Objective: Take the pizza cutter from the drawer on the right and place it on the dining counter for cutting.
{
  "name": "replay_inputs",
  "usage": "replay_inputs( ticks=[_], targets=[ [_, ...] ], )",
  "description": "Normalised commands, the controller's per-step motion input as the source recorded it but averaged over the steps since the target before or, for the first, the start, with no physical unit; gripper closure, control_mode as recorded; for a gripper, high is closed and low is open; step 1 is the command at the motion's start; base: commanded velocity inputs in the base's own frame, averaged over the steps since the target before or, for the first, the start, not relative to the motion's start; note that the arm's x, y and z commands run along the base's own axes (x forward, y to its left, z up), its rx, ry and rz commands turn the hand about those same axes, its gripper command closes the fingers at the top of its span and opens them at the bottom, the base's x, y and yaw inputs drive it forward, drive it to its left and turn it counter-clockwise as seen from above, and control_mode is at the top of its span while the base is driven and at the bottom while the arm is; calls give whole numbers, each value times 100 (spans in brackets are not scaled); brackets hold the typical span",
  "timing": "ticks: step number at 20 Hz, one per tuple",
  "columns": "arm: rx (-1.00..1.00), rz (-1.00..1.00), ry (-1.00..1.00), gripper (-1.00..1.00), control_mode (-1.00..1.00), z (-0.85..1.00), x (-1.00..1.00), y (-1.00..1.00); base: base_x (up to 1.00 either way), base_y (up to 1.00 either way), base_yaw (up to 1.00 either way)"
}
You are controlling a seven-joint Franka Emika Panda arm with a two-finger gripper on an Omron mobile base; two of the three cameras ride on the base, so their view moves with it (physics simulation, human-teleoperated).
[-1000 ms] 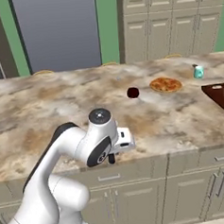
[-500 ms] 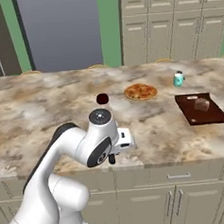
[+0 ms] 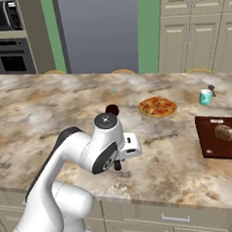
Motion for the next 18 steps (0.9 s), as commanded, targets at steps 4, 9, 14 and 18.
replay_inputs(
  ticks=[4,9,14,18],
  targets=[
    [0,0,0,100,100,0,0,0,100,0,33],
    [0,0,0,100,100,0,0,0,55,0,20],
    [0,0,0,100,-100,0,5,0,3,0,2],
    [0,0,0,100,-100,-23,70,-3,0,0,0]
  ],
)
